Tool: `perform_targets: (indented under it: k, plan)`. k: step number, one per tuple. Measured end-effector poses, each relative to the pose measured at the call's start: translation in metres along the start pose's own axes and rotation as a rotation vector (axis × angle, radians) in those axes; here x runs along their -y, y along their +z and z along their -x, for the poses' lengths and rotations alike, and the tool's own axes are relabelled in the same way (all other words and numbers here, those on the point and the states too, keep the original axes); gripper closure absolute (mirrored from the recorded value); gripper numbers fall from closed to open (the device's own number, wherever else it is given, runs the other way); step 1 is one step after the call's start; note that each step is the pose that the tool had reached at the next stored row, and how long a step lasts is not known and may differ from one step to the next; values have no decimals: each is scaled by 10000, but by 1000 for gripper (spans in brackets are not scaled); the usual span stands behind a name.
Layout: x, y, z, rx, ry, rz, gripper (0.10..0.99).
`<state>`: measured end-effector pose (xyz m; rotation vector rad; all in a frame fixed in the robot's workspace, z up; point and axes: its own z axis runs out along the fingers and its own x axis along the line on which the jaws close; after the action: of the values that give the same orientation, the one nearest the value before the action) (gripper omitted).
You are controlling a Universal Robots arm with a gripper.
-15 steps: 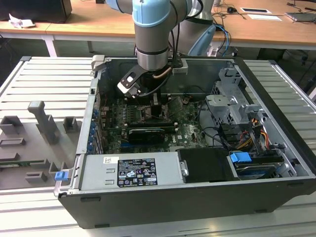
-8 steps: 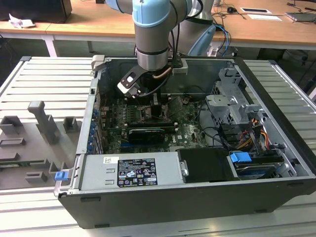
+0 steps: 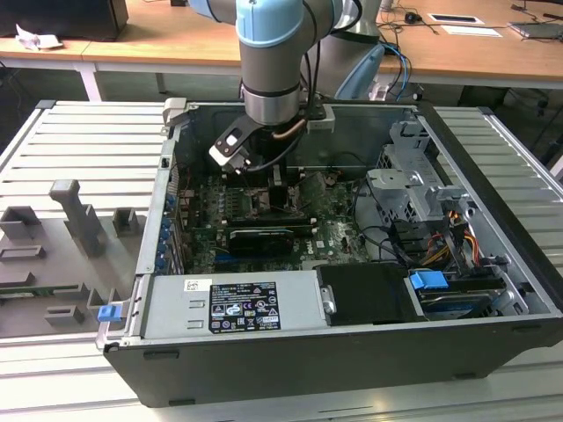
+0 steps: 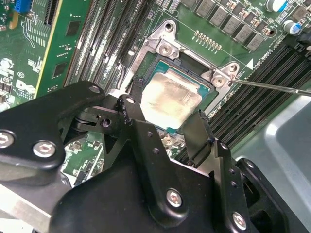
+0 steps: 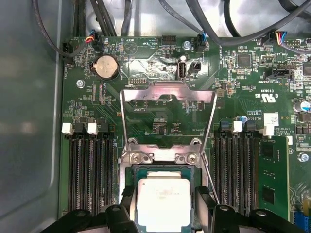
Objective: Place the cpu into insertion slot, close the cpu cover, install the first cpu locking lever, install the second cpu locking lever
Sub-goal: 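Place the cpu into insertion slot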
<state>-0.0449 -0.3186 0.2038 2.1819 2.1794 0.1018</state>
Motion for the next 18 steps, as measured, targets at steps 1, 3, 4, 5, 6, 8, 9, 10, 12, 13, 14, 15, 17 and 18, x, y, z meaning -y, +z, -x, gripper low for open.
perform_targets:
  k: [1, 3, 4, 5, 6, 8, 9, 10, 12, 13, 14, 15, 17, 18]
  plan:
    - [0, -5, 0, -1, 0, 1, 482]
    - [-2, -16, 0, 0, 0, 1, 482]
    - [-2, -21, -1, -3, 1, 2, 482]
    - [-3, -24, -1, 2, 2, 1, 482]
    - [-3, -26, -1, 2, 2, 1, 482]
    - [-3, -32, 0, 8, 1, 0, 482]
    - [-3, -36, 0, 8, 2, 0, 482]
    - [-3, -39, 0, 8, 2, 0, 482]
    - [-5, -55, -1, 8, 2, 0, 482]
    - [-5, -61, -1, 8, 2, 1, 482]
    - [-6, -67, -1, 8, 2, 1, 482]
    - [-7, -77, -1, 8, 2, 1, 482]
    - [-8, -92, -1, 8, 4, 1, 482]
    - [-9, -97, -1, 8, 4, 1, 482]
